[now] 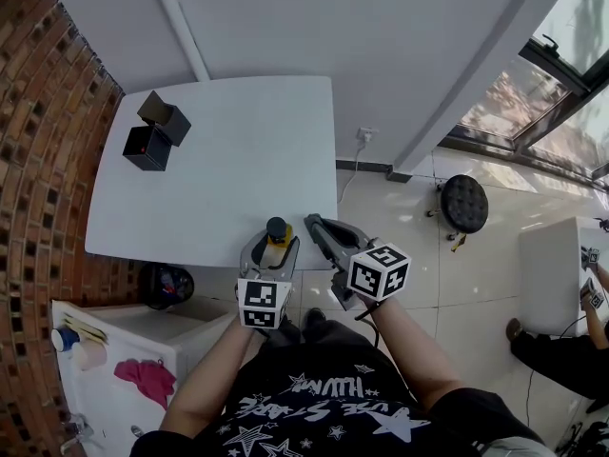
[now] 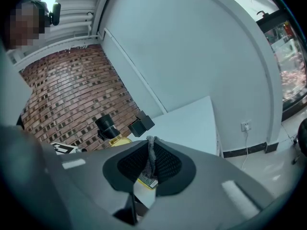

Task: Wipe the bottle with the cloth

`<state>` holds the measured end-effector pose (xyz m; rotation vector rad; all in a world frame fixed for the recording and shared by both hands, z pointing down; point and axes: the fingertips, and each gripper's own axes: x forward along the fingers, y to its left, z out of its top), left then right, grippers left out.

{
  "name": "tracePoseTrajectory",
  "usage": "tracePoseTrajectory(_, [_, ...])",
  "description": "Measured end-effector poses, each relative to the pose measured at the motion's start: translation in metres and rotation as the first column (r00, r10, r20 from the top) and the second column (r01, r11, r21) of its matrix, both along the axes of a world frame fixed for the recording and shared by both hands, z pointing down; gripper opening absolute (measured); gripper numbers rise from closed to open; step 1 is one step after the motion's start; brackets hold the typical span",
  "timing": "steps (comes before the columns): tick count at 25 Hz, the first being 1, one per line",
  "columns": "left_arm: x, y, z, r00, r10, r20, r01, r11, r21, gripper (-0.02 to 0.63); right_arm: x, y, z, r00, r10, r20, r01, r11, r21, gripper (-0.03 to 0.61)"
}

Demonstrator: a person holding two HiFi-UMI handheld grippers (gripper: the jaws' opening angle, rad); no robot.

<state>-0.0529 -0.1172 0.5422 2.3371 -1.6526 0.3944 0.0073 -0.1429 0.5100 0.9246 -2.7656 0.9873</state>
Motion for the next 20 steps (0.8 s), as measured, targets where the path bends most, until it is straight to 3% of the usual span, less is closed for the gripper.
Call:
tracePoseTrajectory(3, [0.006, 0.005, -0.002, 0.99, 0.14, -0.013, -0.14, 0.99, 0.003, 0.212, -0.003, 0.002, -0.005, 1.0, -0.015, -0.004, 0.015, 1.0, 0.011, 0.037])
tracePoseTrajectory(6, [0.007, 0.006, -0.002, 0.973, 0.229, -0.008, -0.228, 0.973, 0.016, 0.212, -0.001, 0.003, -0.007, 1.0, -0.006, -0.008, 0.006, 1.0, 0.017, 0.037])
tracePoseTrajectory(13, [0.009, 0.007, -0.005, 0.934, 0.355, -0.036, -0.355, 0.935, 0.012, 0.21, -0.001, 0.007, -0.007, 1.0, 0.025, -0.008, -0.025, 1.0, 0.006, 0.037])
tracePoseTrajectory(20, [0.01, 0.01, -0.003, 0.88, 0.474, -0.027, -0.474, 0.88, 0.021, 0.21, -0.011, 0.01, -0.01, 0.999, 0.033, 0.009, -0.033, 0.999, -0.002, 0.037])
